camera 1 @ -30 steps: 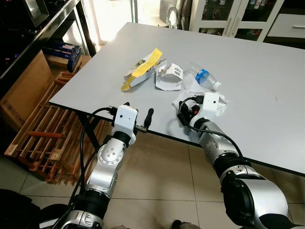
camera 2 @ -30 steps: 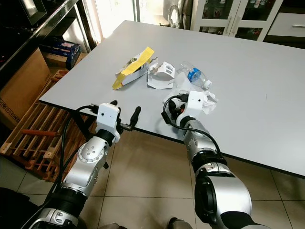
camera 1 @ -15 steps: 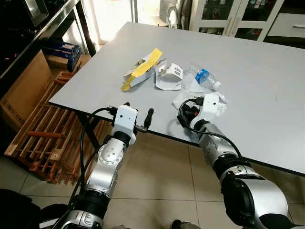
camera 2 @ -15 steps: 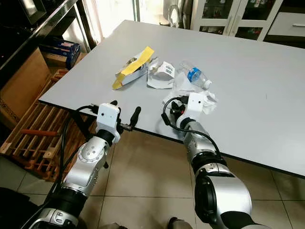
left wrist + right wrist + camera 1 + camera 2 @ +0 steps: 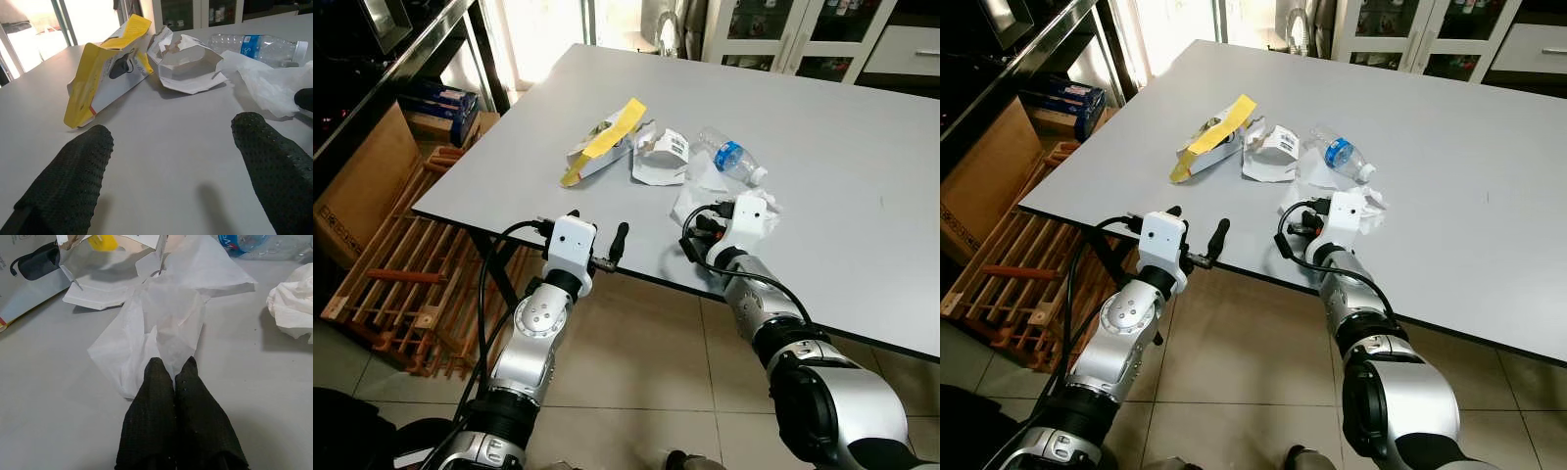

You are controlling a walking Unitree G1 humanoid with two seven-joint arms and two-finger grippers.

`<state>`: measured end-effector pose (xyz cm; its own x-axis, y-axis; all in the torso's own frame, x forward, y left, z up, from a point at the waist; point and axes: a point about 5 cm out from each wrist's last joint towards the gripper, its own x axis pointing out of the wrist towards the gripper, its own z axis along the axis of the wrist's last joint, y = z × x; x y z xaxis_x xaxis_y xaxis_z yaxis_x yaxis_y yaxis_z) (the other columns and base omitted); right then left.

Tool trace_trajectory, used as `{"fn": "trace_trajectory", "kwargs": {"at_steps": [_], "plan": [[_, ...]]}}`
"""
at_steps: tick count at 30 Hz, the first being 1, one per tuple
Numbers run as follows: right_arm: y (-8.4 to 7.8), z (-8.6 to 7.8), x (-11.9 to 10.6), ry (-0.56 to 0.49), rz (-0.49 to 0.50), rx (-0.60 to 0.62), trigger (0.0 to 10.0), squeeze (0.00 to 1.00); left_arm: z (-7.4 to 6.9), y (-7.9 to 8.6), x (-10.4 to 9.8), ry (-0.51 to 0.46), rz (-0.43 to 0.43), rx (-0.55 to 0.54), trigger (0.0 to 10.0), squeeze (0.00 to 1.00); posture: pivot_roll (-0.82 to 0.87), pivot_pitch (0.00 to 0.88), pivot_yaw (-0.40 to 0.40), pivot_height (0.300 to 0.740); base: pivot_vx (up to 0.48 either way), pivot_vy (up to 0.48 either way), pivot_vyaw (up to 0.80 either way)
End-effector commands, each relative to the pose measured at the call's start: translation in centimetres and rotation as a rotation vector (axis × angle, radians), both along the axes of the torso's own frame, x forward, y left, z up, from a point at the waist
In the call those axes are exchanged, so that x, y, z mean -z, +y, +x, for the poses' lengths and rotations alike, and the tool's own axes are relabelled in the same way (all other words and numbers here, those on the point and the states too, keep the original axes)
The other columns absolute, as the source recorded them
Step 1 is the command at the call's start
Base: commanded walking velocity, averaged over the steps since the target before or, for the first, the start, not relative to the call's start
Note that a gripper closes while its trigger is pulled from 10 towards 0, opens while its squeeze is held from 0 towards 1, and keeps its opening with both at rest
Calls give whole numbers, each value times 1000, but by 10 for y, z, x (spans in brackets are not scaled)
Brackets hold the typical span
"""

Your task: Picking trash to rubbish bin

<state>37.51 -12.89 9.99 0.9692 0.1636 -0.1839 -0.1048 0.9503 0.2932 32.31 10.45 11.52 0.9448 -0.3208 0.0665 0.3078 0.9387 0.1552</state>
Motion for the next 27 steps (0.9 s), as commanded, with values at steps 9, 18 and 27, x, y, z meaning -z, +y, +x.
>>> {"fn": "trace_trajectory", "kwargs": {"at_steps": [9,18,27], "plan": [[-4,4,-10,-63,-84,20,0,0,0,-1,-4,-19,7,2,10000,0,18,105,20,740,0,0,0],[-12,3,-19,-184,-276,48,0,0,0,-3,-5,-7,-15,23,10000,0,12,99,15,740,0,0,0],[-33,-3,-29,-298,-320,107,0,0,-7,-1,-8,16,-66,87,10000,0,0,96,15,740,0,0,0]]}}
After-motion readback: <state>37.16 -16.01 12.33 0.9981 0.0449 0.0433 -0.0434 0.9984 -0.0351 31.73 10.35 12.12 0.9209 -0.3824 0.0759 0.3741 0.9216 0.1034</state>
